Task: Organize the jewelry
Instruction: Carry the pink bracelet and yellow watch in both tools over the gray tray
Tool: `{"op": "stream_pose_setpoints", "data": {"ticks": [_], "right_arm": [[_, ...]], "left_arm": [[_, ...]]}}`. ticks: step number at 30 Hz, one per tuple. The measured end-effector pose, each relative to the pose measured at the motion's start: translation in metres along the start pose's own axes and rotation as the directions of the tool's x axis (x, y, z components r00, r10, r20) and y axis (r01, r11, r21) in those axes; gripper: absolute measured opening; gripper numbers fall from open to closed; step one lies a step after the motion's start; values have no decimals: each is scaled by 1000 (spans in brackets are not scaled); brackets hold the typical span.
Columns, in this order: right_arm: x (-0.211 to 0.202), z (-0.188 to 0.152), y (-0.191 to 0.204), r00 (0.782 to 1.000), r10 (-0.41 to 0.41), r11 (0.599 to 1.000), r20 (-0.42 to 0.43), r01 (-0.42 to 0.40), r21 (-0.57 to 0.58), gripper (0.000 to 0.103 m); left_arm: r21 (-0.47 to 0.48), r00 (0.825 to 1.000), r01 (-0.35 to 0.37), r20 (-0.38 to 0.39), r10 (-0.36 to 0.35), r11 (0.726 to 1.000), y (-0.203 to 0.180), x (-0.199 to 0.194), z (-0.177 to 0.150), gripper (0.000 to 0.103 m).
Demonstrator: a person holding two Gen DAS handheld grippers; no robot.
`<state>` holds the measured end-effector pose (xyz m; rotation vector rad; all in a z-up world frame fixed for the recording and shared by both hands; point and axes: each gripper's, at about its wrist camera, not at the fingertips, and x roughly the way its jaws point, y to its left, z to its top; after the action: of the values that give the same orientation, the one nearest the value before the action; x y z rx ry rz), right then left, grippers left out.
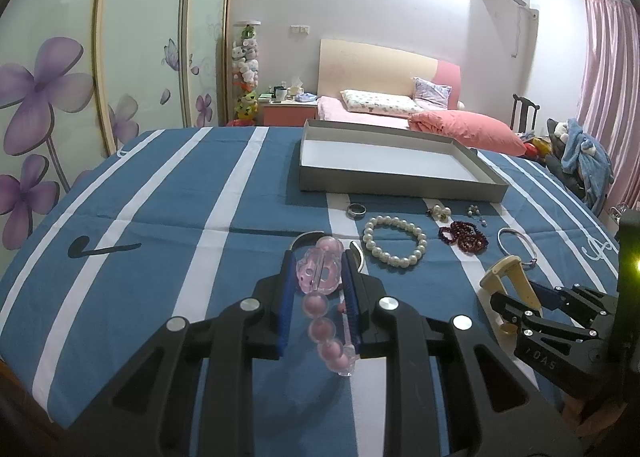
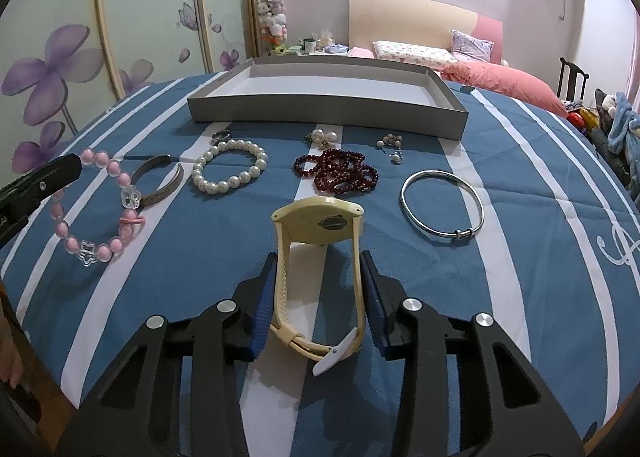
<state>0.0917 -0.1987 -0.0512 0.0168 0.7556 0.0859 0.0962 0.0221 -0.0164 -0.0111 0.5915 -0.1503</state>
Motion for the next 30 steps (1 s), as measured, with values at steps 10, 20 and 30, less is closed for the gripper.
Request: {"op": "stream_pose_setpoints", "data": {"ticks": [10,20,30], "right_arm": [[-12,4,-5,998,9,1000,56,-9,1,41],[-21,16,-12,994,6,1000,111,-6,-4,41],[-34,41,-18,979,-23,999,203,27,-16,41]], "left_arm": [[8,999,31,28,-31,999,-11,-6,6,23],[15,995,55,80,-56,998,-17,-17,14,23],[43,991,42,129,-48,998,-23,-19,34,23]]}}
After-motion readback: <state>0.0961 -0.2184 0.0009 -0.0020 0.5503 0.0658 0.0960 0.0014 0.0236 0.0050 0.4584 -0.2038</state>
